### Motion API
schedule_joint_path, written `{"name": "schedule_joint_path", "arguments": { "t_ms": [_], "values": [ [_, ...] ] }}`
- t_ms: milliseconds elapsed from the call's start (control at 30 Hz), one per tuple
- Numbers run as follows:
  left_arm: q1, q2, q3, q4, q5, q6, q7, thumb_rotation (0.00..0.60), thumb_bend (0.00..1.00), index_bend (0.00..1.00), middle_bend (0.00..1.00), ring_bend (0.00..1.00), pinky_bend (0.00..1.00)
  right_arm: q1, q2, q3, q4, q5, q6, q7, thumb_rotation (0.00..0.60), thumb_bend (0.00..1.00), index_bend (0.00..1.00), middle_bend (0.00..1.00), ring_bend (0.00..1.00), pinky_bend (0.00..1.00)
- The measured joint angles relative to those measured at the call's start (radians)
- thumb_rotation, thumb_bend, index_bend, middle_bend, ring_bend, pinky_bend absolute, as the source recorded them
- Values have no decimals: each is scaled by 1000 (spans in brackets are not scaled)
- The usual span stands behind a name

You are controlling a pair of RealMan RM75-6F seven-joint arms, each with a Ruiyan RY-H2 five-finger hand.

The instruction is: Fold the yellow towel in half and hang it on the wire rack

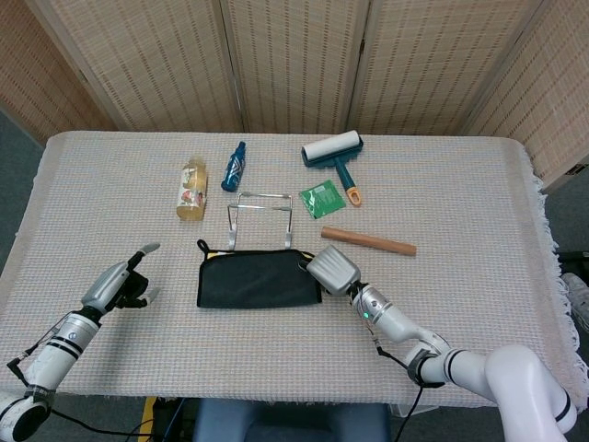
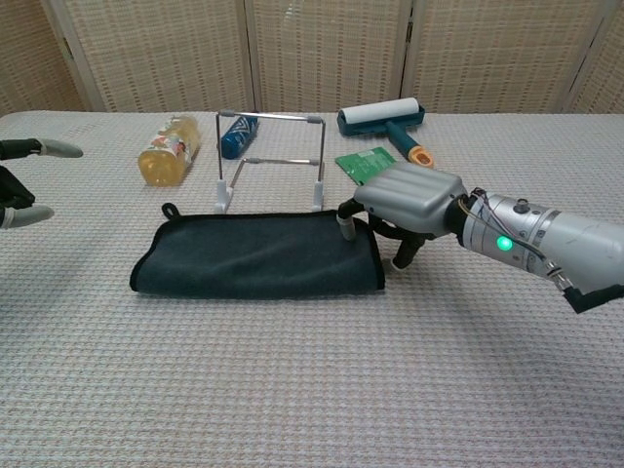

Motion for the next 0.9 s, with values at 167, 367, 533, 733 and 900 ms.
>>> {"name": "schedule_joint_path", "arguments": {
  "t_ms": [167, 367, 533, 733, 900],
  "values": [
    [3, 4, 4, -2, 6, 3, -3, 600, 434, 0, 915, 858, 927, 2, -5, -7, 8, -9, -2, -12, 600, 221, 401, 889, 1000, 1000],
    [6, 7, 6, 0, 7, 4, -11, 600, 434, 0, 915, 858, 927, -1, -24, -5, 32, -15, 17, -10, 600, 279, 413, 893, 1000, 1000],
    [8, 9, 7, -1, 9, 7, -13, 600, 434, 0, 915, 858, 927, -1, -43, -3, 55, -25, 35, 3, 600, 413, 467, 899, 1000, 1000],
    [9, 11, 5, 2, 6, 6, -19, 600, 434, 0, 915, 858, 927, -3, -43, -4, 62, -37, 57, 27, 600, 513, 532, 904, 1000, 1000],
    [9, 13, 4, 5, 3, 5, -20, 600, 434, 0, 915, 858, 927, -7, -19, 9, 35, -47, 105, 49, 600, 555, 585, 911, 1000, 1000]
  ]
}}
